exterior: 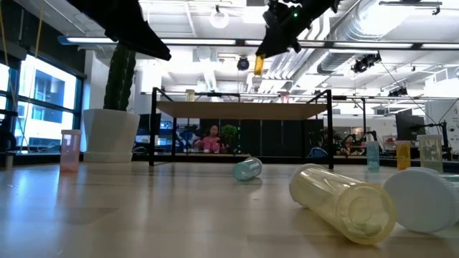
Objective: Pick and place medicine bottles onto shelf by color
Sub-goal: Put the bottom left orange pill bottle on the shelf, then put the middle blue pill bottle on the shelf
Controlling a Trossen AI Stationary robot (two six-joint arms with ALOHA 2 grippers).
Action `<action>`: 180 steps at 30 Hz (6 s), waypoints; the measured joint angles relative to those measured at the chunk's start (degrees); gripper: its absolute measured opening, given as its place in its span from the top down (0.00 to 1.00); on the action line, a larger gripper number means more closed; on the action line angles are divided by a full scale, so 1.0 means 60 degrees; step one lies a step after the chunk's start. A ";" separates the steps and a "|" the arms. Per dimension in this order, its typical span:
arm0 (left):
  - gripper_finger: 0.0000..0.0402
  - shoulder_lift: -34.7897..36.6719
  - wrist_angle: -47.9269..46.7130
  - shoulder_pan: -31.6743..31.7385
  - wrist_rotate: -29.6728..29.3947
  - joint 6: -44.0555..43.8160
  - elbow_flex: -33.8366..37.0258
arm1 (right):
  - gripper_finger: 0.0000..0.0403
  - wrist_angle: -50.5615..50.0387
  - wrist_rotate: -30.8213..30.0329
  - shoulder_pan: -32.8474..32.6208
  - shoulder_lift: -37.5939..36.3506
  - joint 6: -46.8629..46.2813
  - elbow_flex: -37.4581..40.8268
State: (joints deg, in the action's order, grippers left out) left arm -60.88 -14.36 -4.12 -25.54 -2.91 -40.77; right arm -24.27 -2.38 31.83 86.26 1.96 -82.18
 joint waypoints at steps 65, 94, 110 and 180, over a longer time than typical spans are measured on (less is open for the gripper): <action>0.50 0.0000 -0.0373 -0.0007 0.0160 -0.0261 0.0000 | 0.61 -0.0669 0.0176 0.0252 0.1970 -0.0072 -0.0764; 0.50 -0.1016 0.1610 -0.0007 0.0992 -0.3237 -0.0020 | 0.61 -0.4793 -0.2399 -0.1944 0.0963 -0.0307 -0.2734; 0.50 -0.4938 0.1216 -0.0225 0.1257 -0.4089 -0.2691 | 0.61 -0.5334 -0.2323 -0.2069 0.0542 -0.0828 -0.2720; 0.77 -0.8200 0.1048 -0.0174 0.1773 -0.2268 -0.3774 | 0.61 -0.5788 -0.0562 -0.2107 -0.0927 -0.1079 -0.2720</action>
State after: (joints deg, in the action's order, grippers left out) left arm -110.08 -8.07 -5.16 -14.90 -16.52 -63.42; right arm -59.00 -5.75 19.19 80.70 -4.51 -98.50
